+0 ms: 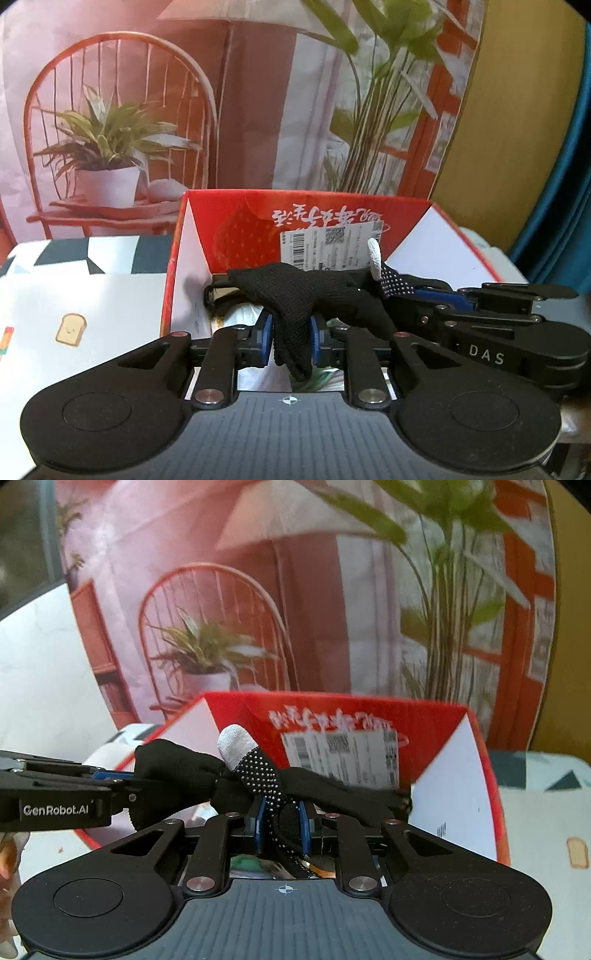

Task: Organize soft objects
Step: 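Carry the black glove into the red box with both tools, then open both tools to release the glove and withdraw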

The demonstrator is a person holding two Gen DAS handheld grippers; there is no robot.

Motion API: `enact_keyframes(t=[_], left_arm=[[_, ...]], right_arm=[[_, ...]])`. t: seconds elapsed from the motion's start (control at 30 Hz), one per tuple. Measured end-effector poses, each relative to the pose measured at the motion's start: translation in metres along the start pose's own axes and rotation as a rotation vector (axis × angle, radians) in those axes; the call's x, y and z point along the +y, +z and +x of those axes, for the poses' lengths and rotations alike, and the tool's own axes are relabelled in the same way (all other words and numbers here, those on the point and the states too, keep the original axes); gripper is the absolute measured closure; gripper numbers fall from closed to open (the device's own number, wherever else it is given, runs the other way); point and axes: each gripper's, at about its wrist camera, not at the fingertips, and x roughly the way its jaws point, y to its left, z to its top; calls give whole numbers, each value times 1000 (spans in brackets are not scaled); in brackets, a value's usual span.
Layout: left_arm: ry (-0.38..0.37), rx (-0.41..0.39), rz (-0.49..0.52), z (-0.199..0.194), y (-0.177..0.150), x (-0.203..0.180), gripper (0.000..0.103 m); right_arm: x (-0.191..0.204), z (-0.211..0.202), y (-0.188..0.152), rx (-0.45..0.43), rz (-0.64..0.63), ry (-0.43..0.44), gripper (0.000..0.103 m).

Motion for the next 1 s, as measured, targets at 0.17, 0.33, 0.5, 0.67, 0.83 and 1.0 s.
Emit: enact_keyframes(t=[0.17, 0.33, 0.5, 0.67, 0.83, 1.0], left_arm=[[30, -5, 36, 4, -3, 3, 49], [57, -29, 36, -8, -3, 11, 33], [58, -68, 22, -31, -3, 16, 11], [40, -97, -10, -56, -7, 24, 3], [43, -124, -5, -81, -21, 31, 2], [54, -121, -22, -101, -42, 43, 1]], right_arm=[[-6, 8, -7, 39, 17, -39, 78], [-8, -3, -10, 6, 12, -68, 60], [1, -24, -12, -54, -22, -63, 39], [10, -44, -13, -105, -30, -62, 12], [19, -65, -21, -146, 7, -90, 1], [28, -82, -35, -162, 28, -101, 1]])
